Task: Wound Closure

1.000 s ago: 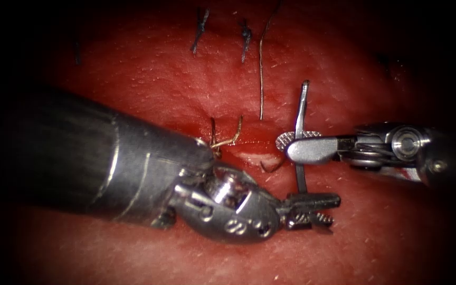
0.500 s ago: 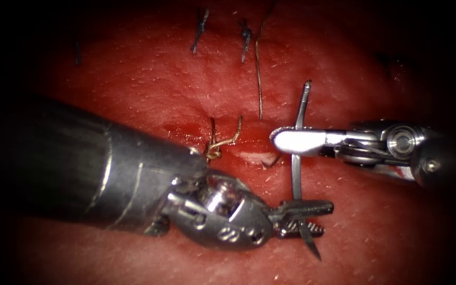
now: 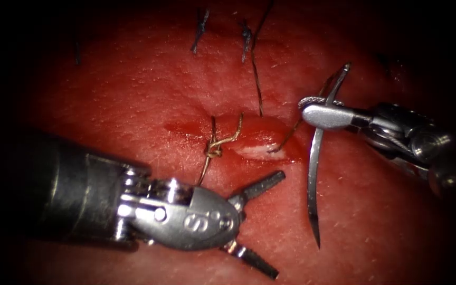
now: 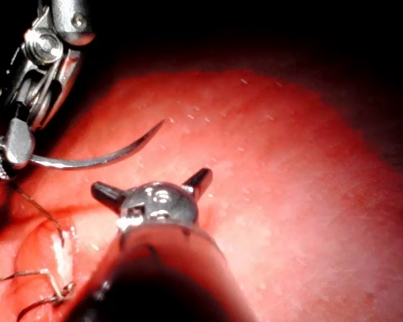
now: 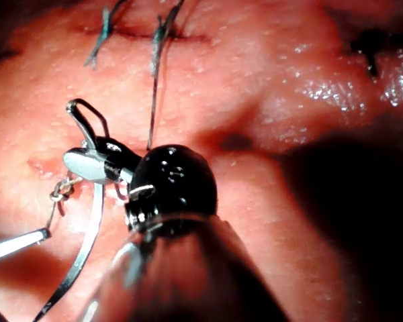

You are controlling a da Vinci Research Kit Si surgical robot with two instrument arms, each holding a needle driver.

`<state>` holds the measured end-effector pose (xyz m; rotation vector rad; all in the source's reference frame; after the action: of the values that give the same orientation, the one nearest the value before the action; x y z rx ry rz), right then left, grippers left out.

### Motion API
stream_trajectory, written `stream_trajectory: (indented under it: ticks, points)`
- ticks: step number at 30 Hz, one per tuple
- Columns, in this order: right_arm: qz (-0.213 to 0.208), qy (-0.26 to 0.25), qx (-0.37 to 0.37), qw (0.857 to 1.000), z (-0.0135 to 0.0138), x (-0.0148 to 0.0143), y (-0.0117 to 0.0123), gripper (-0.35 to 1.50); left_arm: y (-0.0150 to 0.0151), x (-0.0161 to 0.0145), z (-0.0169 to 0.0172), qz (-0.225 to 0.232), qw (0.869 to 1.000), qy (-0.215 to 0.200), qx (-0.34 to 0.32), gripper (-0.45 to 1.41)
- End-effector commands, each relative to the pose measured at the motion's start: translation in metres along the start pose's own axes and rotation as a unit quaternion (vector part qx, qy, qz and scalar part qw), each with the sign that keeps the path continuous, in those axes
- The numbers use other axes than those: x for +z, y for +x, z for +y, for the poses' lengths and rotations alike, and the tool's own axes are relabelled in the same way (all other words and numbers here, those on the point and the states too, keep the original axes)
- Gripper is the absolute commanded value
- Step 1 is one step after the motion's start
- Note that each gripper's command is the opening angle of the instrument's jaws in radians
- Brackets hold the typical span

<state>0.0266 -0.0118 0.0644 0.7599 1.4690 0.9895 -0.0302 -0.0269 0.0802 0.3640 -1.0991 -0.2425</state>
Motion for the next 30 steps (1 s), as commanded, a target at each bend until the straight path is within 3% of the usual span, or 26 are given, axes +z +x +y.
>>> stream_trajectory:
  ticks: [1, 4, 7, 25, 30]
  points:
    - [0.009, 0.001, -0.007, 1.0, 0.0004, 0.0006, -0.0008, -0.35, 0.0005, 0.0004, 0.0003, 0.009, 1.0, -0.009, -0.018, 0.77]
    - [0.017, 0.001, -0.039, 0.999, 0.0005, 0.0006, -0.0007, -0.35, 0.0011, -0.0003, 0.0015, 0.019, 0.997, -0.021, -0.076, 0.46]
    - [0.019, 0.0, -0.077, 0.997, 0.0005, 0.0006, -0.0007, -0.35, 0.0018, -0.0007, 0.003, 0.035, 0.996, -0.017, -0.082, -0.45]
    - [0.037, -0.007, -0.172, 0.984, 0.0008, 0.001, -0.0009, -0.35, 0.0061, 0.0026, 0.0095, 0.192, 0.978, -0.023, -0.075, -0.45]
    - [0.029, -0.008, -0.221, 0.975, 0.0003, 0.0012, -0.0011, -0.35, 0.0078, 0.0034, 0.0106, 0.204, 0.976, -0.028, -0.071, -0.45]
